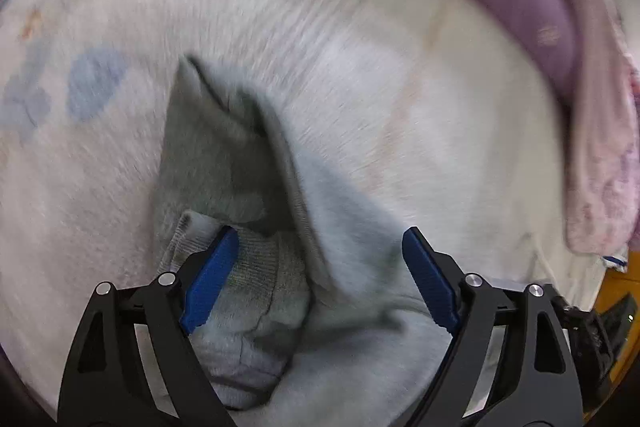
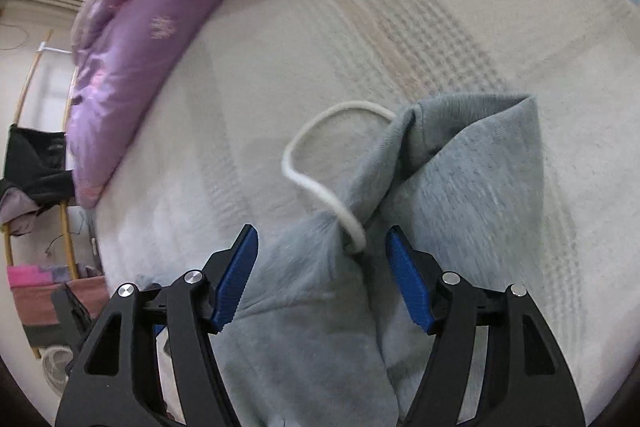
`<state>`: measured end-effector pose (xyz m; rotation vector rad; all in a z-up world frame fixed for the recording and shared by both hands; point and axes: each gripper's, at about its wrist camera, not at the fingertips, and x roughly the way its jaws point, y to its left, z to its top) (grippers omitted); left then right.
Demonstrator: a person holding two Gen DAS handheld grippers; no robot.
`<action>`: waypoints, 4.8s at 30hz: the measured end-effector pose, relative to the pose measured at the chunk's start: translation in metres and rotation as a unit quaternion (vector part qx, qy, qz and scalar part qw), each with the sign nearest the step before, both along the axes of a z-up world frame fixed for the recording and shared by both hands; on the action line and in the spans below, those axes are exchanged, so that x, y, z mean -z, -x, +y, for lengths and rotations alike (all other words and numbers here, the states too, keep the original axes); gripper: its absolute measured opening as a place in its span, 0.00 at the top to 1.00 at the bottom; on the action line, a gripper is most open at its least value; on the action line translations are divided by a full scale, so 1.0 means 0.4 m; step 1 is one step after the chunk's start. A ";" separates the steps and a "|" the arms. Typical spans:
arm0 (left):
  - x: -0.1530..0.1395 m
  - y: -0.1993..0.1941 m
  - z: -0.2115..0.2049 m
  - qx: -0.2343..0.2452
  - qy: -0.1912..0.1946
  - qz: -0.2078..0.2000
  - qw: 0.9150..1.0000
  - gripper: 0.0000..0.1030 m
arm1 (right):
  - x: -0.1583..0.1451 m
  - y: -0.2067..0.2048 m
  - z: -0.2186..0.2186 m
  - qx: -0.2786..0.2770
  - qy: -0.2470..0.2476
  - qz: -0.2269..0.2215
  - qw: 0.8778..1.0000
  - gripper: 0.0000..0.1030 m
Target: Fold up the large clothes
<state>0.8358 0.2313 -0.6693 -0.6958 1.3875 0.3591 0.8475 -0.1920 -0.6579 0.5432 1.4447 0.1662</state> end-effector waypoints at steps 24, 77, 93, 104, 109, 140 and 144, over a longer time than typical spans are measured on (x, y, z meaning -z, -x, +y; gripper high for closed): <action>-0.352 0.616 -0.066 -0.015 0.032 -0.140 0.990 0.97 | -0.317 0.547 -0.148 -0.004 -0.089 -0.064 0.994 0.93; 0.037 0.996 -0.014 0.003 0.049 -0.086 0.995 0.23 | -0.061 0.790 0.213 -0.204 0.100 -0.016 0.974 1.00; 0.055 1.067 -0.043 0.027 0.091 -0.080 0.992 0.93 | -0.130 0.905 0.207 -0.226 0.092 -0.106 0.964 0.83; -0.122 1.073 -0.001 0.021 0.209 -0.178 0.961 0.94 | -0.195 1.111 0.406 -0.352 0.084 -0.249 0.899 0.37; -0.178 1.058 -0.007 0.042 0.227 -0.183 0.956 0.97 | -0.184 1.130 0.479 -0.367 0.126 -0.297 0.872 0.34; -0.236 0.843 -0.356 0.111 0.096 -0.172 0.974 0.48 | -0.114 0.897 -0.294 0.218 -0.243 -0.105 0.939 0.89; -0.155 0.800 -0.457 0.105 0.122 -0.141 0.977 0.34 | -0.027 0.878 -0.378 0.242 -0.186 -0.050 0.951 0.82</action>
